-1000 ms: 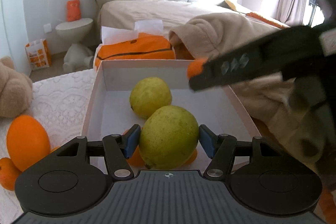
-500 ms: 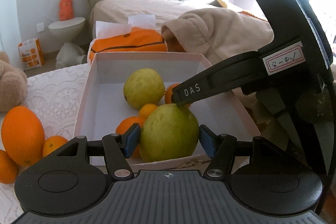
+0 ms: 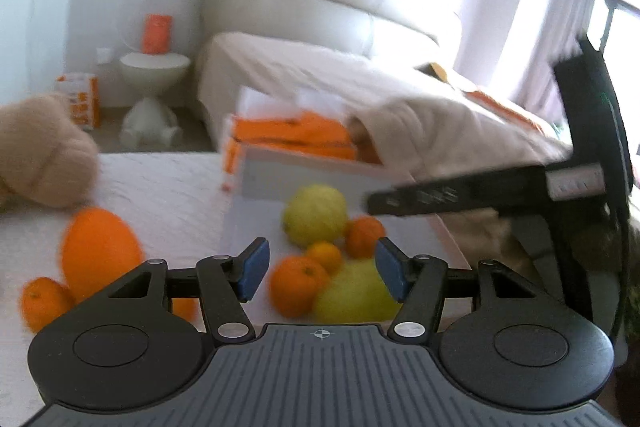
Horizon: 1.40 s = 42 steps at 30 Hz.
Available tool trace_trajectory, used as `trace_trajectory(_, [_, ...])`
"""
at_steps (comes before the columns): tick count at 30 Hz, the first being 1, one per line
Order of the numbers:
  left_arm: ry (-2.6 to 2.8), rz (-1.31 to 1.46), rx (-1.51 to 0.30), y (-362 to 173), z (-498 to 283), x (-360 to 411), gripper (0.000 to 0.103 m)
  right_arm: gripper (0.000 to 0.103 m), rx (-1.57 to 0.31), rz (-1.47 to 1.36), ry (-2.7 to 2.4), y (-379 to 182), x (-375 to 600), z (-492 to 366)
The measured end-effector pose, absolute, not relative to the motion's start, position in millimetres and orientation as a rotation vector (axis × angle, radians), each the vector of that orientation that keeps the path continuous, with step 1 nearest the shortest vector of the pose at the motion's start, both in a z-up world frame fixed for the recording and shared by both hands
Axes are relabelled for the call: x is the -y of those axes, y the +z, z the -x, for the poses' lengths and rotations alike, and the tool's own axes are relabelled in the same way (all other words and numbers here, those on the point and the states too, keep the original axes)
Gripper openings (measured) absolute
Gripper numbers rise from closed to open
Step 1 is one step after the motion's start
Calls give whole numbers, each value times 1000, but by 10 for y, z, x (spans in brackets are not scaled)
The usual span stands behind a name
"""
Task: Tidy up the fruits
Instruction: 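Lower the pear into the pink box and open the left gripper while the right drops the mandarin, then move both grippers back toward the mandarins lying on the bed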
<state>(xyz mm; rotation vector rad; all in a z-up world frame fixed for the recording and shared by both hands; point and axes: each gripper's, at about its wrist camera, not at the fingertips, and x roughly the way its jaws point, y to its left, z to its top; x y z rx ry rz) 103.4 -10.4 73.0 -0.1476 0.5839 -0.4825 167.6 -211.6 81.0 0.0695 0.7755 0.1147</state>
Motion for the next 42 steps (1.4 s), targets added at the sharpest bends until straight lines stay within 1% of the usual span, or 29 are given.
trace_trajectory(5, [-340,232,-521,749,-985,-384,64,47,-769,-113,116,861,2112,-1657])
trace_trajectory(10, [-170,326,-484,674,-884,-1062,64,46,-775,-114,191,901,1887,-1579])
trace_trajectory(14, [-5,415,-480,514,-765,-1625,64,47,-770,-97,315,937,1461,-1493])
trace_trajectory(18, [120,458,-497,307,-702,-1994,64,47,-765,-25,421,899,896,-1444])
trace_trajectory(22, [195,438,-496,167,-610,-2145,64,47,-749,95,458,747,319,-1423])
trace_trajectory(25, [271,439,-476,122,-538,-2243,64,47,-741,122,512,641,-5,-1393])
trace_trajectory(28, [304,482,-449,114,-472,-2379,64,50,-671,194,529,562,-326,-1297])
trace_trajectory(30, [306,496,-444,108,-481,-2405,64,46,-636,275,555,505,-546,-1243])
trace_trajectory(36, [277,510,-449,82,-482,-2418,64,45,-601,362,534,360,-834,-1253])
trace_trajectory(39, [253,517,-448,80,-489,-2407,64,45,-650,321,582,398,-709,-1173])
trace_trajectory(42, [231,516,-441,84,-497,-2378,64,44,-782,224,678,382,-408,-991])
